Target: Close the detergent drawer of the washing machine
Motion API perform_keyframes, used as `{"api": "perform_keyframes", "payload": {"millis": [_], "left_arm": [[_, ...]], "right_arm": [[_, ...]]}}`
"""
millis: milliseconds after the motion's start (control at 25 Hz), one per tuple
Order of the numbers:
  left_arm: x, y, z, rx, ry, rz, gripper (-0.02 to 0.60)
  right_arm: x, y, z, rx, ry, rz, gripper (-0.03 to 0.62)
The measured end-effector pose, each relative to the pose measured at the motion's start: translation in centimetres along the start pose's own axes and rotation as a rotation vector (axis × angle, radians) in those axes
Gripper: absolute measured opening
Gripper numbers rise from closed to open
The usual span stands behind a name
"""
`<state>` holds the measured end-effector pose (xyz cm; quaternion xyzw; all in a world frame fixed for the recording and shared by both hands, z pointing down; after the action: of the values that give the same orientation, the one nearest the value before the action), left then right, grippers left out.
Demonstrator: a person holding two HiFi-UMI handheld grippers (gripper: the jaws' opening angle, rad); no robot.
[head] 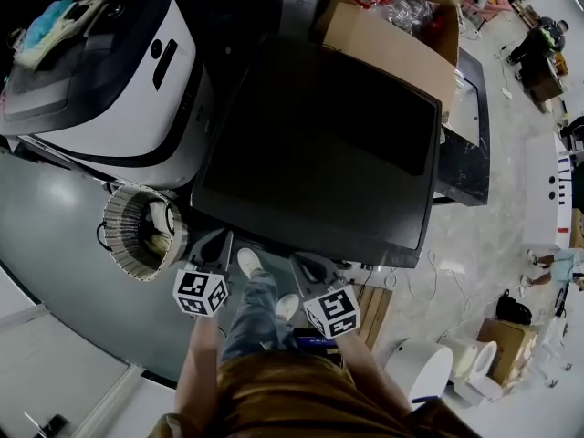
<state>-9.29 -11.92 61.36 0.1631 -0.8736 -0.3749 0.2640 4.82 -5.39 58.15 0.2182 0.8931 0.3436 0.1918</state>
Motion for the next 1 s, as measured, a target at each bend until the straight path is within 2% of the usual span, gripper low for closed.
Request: {"api": "perform_keyframes", "payload": {"millis": [440,720,1000], "left_arm": [[-0.3,0.0,0.0,0.027,-0.050,0.033,0.025],[-2.5,-3.0,3.3,-0.057,-0.062,0.010,0.025],[-5.6,-4.9,7.8,-0.144,-0.075,-0.037,0.025]], "right_arm": [[-0.7,-0.7,2.8,-0.054,0.032,0.001,0.012],[-0.3,-1.9,5.0,-0.117,0.053,0.021,0.012],[0.9,-4.6,8.1,-0.223,0.047,0.052,0.012]]}}
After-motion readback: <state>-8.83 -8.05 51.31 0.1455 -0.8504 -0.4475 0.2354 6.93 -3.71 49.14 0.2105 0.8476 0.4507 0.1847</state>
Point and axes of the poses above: the fingertips, and each gripper's own axes: z backward along the fingers, x to its left, y out of its underside, the point moved 1 cm from there along z, backward along the fingers, and after that the axes turned 12 degrees about x, right-handed, at the moved point
